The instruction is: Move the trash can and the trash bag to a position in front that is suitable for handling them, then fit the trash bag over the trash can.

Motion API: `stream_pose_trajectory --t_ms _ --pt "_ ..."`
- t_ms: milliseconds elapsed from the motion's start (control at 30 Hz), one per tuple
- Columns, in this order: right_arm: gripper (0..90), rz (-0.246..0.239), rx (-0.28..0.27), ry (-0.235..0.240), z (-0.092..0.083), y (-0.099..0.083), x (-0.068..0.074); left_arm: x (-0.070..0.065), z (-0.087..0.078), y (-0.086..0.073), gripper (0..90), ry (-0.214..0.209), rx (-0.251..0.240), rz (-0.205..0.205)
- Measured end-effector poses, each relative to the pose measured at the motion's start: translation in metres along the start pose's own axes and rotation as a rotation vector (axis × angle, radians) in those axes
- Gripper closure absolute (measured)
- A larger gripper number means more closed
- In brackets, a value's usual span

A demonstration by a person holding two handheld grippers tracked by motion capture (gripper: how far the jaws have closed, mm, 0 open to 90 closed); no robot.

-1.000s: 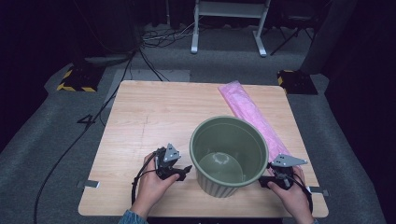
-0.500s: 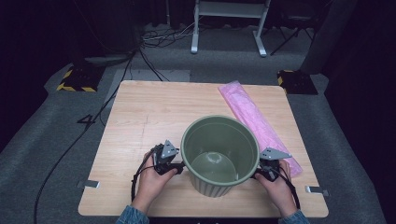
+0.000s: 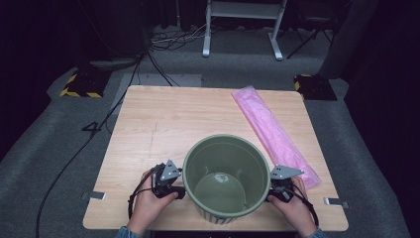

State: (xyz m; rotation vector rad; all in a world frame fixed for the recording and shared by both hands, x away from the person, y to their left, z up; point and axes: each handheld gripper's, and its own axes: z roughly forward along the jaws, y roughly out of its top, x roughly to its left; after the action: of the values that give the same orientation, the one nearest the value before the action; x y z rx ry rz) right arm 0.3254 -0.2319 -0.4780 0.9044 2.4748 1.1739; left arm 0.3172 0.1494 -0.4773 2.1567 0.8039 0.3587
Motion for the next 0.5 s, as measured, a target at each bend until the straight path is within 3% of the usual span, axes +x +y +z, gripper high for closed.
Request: stream_pose_trajectory --t_ms 167,267,300,433,467,500 --pt "37.8 -0.002 0.009 0.015 -0.001 0.001 -0.001 -0.001 -0.003 -0.004 31.3 0.000 -0.004 0.002" --pt "36.3 -0.007 0.017 0.010 -0.004 0.003 -0.006 0.002 -0.003 -0.007 29.4 0.023 -0.002 0.010" --pt "34.7 -0.004 0.016 0.000 -0.005 0.004 -0.009 0.005 -0.006 -0.008 29.1 0.052 0.002 0.004" --pt "30.5 0.031 0.025 -0.042 -0.009 0.009 -0.022 0.008 -0.008 -0.011 28.2 0.068 0.002 -0.003" --pt "27.4 0.071 0.032 -0.067 -0.010 0.014 -0.035 0.009 -0.008 -0.013 28.1 0.078 0.004 -0.005" --pt "26.7 0.080 0.033 -0.078 -0.010 0.016 -0.040 0.010 -0.009 -0.014 28.0 0.080 0.010 -0.004"
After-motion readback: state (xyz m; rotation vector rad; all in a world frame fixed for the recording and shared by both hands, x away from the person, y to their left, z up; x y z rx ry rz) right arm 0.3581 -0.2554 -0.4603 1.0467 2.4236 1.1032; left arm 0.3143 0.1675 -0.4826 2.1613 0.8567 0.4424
